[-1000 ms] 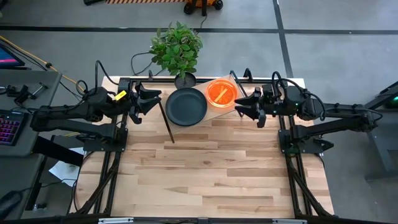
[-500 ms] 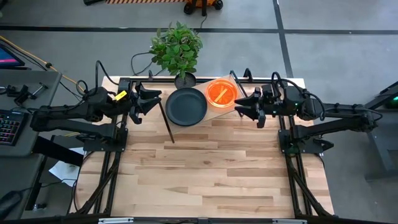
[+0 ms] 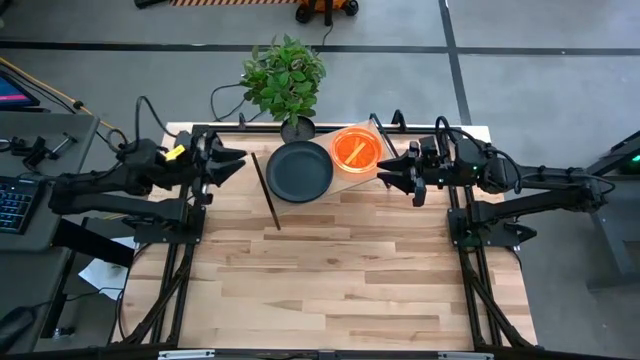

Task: Place and stack plates onto a shelf
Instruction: Return to Home Position

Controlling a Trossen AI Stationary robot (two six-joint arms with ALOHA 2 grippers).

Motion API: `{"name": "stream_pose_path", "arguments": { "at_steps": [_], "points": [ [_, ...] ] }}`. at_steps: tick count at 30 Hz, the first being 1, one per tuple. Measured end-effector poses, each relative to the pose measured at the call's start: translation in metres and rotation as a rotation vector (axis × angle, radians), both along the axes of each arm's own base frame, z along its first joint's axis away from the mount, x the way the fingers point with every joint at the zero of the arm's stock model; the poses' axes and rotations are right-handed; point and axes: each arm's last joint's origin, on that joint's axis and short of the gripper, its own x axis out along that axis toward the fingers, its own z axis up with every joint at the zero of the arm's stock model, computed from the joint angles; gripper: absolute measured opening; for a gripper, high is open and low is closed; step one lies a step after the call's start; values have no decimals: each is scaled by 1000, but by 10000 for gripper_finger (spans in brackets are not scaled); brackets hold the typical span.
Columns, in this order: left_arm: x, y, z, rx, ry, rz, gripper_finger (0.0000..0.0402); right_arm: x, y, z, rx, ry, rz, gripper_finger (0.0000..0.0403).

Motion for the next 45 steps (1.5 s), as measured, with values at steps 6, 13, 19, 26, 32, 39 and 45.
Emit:
{"name": "stream_pose_path", "arguments": {
  "at_steps": [6,13,19,26,32,39,45],
  "points": [
    [-24,0,-4,79,15,51,10,0,0,0,20,-1,-1,170],
    [-18,0,-46,10,-3,37,2,0,0,0,20,-1,-1,170],
    [-5,-2,-94,-97,-44,-11,0,0,0,0,20,3,-1,169],
    [-1,-4,-127,-143,-28,-4,0,0,0,-1,19,7,-1,170],
    [-2,-5,-146,-153,10,-17,0,0,0,-2,20,18,-2,169],
    [-6,-5,-162,-154,23,-20,0,0,0,-6,25,59,-2,169],
    [-13,-5,-169,-153,-5,-22,0,0,0,-7,31,65,-3,170]
  ]
}}
